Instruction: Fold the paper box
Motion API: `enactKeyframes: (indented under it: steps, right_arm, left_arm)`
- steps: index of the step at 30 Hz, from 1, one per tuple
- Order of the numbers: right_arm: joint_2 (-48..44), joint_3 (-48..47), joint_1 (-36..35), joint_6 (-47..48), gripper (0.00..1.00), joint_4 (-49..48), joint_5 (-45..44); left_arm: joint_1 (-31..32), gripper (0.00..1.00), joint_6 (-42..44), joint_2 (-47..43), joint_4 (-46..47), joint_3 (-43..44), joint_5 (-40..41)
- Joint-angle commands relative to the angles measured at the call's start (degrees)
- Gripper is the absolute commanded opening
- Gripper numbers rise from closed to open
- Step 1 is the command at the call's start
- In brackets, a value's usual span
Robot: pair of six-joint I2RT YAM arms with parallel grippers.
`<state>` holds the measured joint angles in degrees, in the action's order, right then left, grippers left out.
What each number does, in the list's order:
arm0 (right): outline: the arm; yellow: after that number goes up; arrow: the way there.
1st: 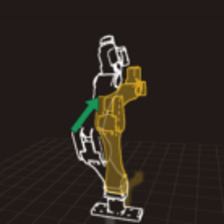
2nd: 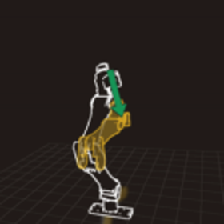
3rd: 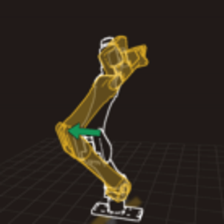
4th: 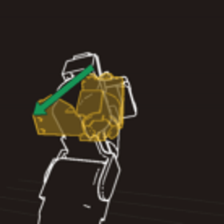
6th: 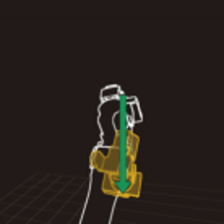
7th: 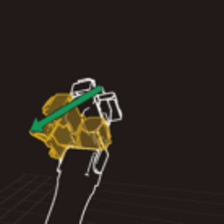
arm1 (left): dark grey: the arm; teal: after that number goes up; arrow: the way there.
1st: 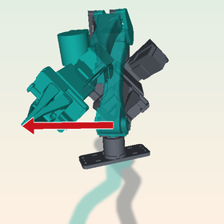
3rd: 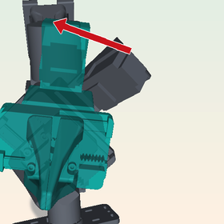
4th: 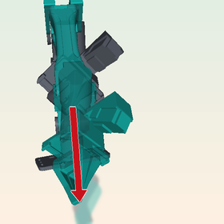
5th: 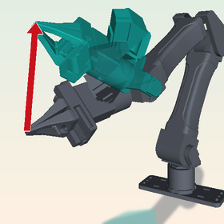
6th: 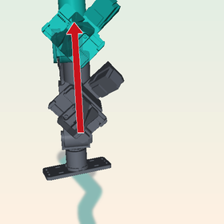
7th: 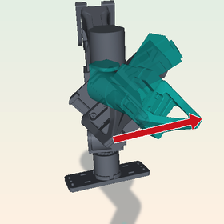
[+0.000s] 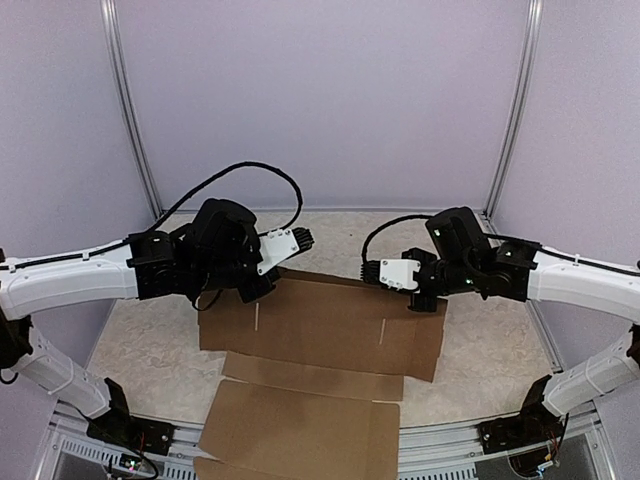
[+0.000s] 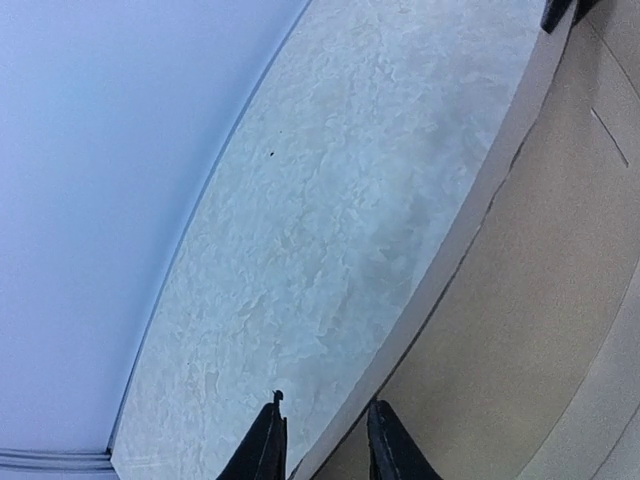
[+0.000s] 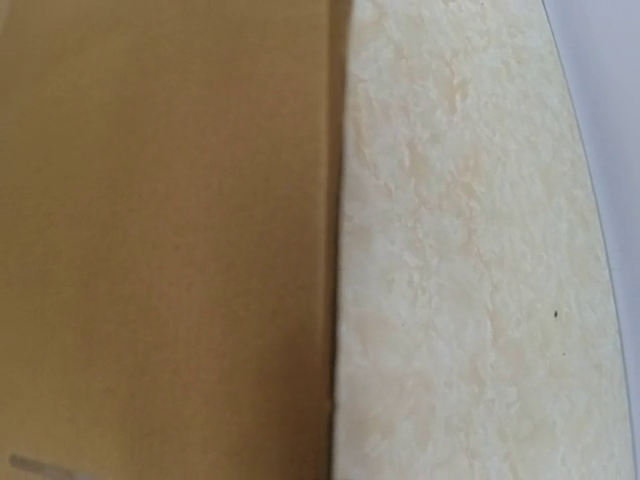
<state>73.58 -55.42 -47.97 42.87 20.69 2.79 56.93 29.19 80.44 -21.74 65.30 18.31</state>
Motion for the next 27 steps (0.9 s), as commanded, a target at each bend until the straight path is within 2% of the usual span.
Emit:
enactKeyframes:
  steps: [1, 5, 9, 11, 13, 16, 22, 25, 27]
  right_arm:
    - [-1.72, 1.45, -0.49, -1.86, 0.00, -1.14, 0.71]
    - [-2.70, 1.77, -1.14, -3.23, 0.00, -1.99, -0.73]
    - [-4.07, 3.43, -1.47, -3.65, 0.00, -4.07, -0.83]
    - [-4.43, 3.64, -1.56, -3.67, 0.00, -4.11, -1.09]
    - [-4.77, 3.78, -1.91, -3.69, 0.00, -4.09, -1.09]
    - [-5.11, 3.66, -2.37, -3.84, 0.00, -3.73, -1.28]
    - [-4.90, 1.61, -4.17, -4.16, 0.00, -0.69, -2.35]
    - [-5.26, 1.57, -4.70, -4.41, 0.00, -0.18, -3.66]
    - [-5.57, 1.57, -4.88, -4.57, 0.00, -0.01, -3.67]
  left_arm:
    - [-1.86, 0.27, -6.36, -5.42, 7.06, -3.67, -1.23]
    - [-3.04, 0.26, -12.83, -10.41, 9.46, -6.57, -0.88]
    - [-3.18, 0.29, -19.46, -15.52, 10.23, -9.85, 5.07]
    - [-3.36, 0.29, -23.56, -17.64, 8.76, -10.42, 8.86]
    - [-3.63, 0.24, -28.29, -18.80, 6.41, -10.39, 12.41]
    - [-4.02, 0.24, -33.44, -20.04, 3.55, -10.46, 11.28]
    - [-4.02, 0.33, -36.70, -22.11, -3.31, -10.87, 8.93]
    - [-4.02, 0.44, -37.18, -24.60, -5.88, -11.68, 4.50]
    - [-3.98, 0.48, -37.11, -26.92, -7.25, -12.21, 2.22]
